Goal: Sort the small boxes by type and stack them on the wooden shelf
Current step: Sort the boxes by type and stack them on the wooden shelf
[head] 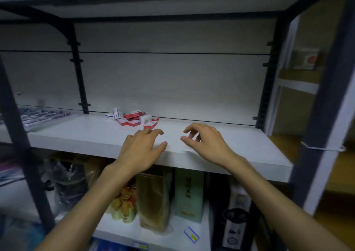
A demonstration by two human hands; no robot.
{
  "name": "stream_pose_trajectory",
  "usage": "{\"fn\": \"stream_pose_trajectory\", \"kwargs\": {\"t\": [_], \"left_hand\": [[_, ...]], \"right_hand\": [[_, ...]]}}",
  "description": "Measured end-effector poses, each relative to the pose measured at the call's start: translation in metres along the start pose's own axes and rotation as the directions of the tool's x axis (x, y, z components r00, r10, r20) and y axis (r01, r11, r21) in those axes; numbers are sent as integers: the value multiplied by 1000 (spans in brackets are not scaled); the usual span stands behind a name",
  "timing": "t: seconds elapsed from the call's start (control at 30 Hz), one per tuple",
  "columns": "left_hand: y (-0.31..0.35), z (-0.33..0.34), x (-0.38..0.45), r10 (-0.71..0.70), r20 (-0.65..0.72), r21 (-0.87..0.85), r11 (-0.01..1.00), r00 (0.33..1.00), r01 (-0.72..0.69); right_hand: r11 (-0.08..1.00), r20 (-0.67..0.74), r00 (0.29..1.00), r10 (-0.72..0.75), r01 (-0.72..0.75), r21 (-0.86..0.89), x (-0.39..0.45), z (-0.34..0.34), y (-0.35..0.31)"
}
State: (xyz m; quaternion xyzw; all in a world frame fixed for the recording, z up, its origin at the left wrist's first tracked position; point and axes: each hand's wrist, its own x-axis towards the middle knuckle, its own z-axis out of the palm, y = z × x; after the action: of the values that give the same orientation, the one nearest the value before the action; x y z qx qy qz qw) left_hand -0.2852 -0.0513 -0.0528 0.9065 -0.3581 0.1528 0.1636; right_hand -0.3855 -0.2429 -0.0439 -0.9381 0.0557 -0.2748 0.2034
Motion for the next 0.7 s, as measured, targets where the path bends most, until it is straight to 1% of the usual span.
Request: {"fn": "stream_pose_trajectory", "kwargs": {"t": [0.17,0.4,0.57,0.7], "left_hand": [[-76,-9,48,36,-43,66,997,998,-33],[-174,-1,127,47,-57,81,996,997,-42],[-219,14,170,58,-40,84,995,998,-54],[-248,15,204,46,-55,97,994,997,-40]], "right_hand": [[999,11,1000,-18,18,-46,64,46,-24],[995,-9,999,37,-38,-96,156,86,-38],[988,22,996,86,-82,-134,190,122,-34],[974,51,988,145,-133,-183,210,137,-31]]}}
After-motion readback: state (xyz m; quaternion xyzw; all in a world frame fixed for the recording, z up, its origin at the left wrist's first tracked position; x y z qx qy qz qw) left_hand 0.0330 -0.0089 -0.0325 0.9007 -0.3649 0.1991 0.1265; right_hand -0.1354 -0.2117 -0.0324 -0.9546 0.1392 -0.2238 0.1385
